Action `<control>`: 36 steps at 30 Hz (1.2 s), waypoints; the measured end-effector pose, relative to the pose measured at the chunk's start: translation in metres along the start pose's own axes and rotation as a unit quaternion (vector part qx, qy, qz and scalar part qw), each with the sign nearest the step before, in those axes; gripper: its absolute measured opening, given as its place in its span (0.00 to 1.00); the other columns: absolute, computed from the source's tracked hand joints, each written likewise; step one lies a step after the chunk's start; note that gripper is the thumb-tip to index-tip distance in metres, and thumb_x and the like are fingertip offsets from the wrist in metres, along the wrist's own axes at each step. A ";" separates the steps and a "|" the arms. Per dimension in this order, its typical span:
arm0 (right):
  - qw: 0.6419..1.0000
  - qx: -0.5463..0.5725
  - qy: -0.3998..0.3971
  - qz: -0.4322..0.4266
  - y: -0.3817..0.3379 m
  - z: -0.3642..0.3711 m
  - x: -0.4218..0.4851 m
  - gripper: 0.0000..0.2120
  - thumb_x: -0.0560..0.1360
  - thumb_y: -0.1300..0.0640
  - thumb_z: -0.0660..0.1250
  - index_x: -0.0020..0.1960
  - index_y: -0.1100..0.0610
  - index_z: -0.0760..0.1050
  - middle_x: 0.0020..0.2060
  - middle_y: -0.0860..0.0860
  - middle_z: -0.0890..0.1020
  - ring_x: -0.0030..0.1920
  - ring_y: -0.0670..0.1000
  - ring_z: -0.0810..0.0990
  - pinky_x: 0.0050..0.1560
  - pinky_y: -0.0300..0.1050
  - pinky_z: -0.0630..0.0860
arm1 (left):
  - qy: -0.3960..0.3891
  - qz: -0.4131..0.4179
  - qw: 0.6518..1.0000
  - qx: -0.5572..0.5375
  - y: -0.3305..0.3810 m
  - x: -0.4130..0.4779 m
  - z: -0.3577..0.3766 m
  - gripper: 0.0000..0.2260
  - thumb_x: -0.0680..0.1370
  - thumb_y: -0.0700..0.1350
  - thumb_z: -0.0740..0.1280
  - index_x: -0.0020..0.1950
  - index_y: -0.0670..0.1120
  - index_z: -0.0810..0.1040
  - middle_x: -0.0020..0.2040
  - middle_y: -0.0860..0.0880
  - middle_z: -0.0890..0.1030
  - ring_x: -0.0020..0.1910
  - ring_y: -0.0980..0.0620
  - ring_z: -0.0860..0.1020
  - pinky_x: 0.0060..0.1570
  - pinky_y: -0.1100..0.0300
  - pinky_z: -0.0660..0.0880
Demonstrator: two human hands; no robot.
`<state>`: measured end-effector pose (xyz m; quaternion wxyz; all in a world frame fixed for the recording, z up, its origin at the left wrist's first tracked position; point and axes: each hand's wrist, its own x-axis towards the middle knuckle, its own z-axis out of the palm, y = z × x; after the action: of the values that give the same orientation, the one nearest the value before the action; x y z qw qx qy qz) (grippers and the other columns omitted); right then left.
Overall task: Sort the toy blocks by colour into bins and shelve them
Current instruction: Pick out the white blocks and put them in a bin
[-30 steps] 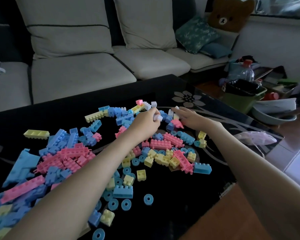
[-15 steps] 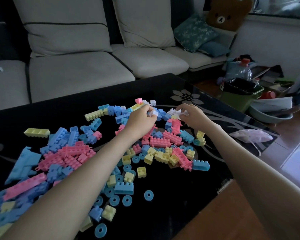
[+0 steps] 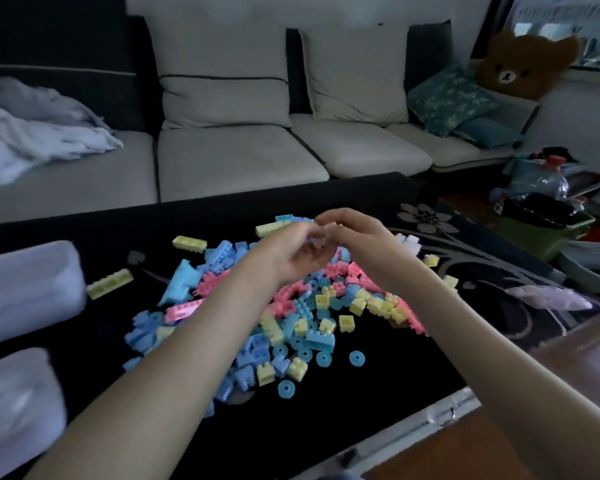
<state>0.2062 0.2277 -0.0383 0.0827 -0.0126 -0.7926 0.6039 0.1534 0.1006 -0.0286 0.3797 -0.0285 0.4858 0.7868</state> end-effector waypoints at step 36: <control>0.847 -0.431 -0.308 -0.044 -0.041 0.155 -0.018 0.28 0.78 0.58 0.59 0.75 0.50 0.54 0.74 0.50 0.59 0.72 0.51 0.60 0.68 0.46 0.61 | 0.224 0.170 0.645 0.711 0.026 -0.155 -0.176 0.13 0.77 0.43 0.61 0.59 0.48 0.78 0.57 0.48 0.80 0.54 0.49 0.78 0.53 0.56 0.75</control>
<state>0.2044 0.0668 -0.0411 -0.1534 0.1744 -0.9577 0.1701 0.1904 -0.1326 -0.0376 0.0225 0.1574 0.9625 0.2199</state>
